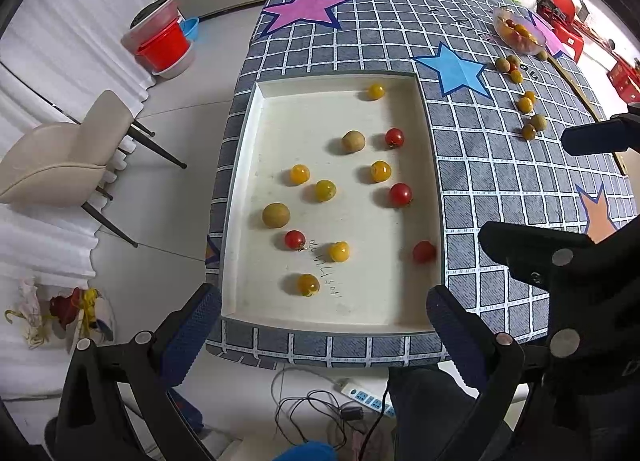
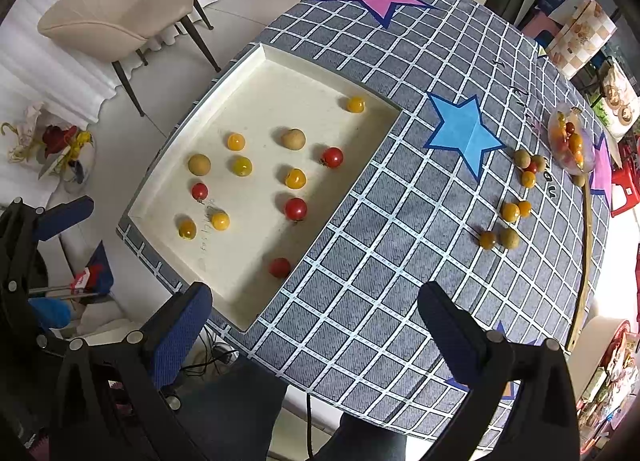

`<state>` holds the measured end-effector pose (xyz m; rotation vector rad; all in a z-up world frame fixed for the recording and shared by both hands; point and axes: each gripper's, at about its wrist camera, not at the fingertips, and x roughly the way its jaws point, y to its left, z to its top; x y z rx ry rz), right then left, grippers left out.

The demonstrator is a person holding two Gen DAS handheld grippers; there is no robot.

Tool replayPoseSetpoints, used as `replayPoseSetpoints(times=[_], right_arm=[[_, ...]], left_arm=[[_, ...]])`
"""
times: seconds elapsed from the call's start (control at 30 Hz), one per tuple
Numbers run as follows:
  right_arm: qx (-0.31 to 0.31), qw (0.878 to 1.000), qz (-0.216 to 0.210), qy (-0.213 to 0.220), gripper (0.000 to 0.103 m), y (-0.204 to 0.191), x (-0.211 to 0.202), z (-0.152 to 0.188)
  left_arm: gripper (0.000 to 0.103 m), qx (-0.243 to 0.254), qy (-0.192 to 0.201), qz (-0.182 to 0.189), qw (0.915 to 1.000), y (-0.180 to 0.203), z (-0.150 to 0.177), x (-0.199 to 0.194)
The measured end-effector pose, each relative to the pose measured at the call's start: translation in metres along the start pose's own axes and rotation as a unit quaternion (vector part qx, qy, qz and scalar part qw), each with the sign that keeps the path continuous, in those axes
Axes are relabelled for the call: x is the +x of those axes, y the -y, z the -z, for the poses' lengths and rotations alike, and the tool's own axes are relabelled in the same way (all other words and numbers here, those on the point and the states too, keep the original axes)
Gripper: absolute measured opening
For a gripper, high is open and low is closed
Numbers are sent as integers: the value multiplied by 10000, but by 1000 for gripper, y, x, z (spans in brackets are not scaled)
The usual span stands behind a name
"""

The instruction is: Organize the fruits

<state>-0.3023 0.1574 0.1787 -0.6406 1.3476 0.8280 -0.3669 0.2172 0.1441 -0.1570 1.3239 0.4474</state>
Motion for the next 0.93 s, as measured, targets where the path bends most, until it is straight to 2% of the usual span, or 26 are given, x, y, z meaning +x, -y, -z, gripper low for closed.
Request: replayPoseSetpoints(times=[0.73,0.93], right_arm=[[-7,10000,-3,-9,103,-1,1,0],[-15,10000,-6,-13,103,-1,1,1]], left_arm=[[103,0,-50,9,10000,-1,0,2],[103,-126,126,96,9998,-6,1,-3]])
